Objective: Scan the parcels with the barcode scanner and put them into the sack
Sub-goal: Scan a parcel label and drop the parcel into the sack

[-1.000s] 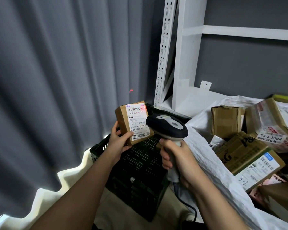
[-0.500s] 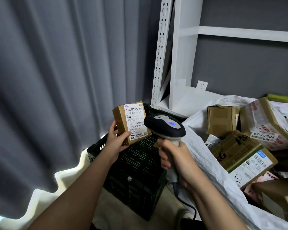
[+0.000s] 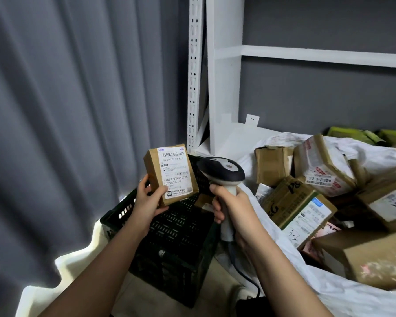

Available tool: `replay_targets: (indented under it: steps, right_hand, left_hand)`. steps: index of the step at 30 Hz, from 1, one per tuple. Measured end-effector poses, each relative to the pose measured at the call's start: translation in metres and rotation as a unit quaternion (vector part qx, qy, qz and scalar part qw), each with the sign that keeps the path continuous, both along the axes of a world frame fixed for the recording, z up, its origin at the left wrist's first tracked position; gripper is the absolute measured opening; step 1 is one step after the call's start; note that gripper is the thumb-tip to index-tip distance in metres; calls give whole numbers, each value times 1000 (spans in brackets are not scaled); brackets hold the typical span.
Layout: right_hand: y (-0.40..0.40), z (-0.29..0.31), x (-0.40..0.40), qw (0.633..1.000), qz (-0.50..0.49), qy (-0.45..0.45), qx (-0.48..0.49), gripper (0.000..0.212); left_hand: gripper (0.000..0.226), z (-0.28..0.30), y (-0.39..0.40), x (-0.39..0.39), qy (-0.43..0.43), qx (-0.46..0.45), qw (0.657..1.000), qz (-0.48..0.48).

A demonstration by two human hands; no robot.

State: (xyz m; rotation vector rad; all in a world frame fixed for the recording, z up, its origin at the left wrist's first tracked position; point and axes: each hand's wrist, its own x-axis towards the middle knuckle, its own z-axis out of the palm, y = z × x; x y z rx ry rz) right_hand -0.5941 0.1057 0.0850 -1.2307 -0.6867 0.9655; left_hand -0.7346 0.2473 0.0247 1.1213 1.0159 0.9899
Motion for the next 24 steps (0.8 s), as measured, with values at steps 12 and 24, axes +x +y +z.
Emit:
replay_targets:
  steps: [12,24]
  right_hand:
    - [-134,86,97,977,-205,-18,50,24]
    - [-229,92,151,933,-353,-17,62,14]
  left_hand:
    - [82,107,-110,127,128,227,942,-212]
    - [88,64,-205,210,324,290,858,-273]
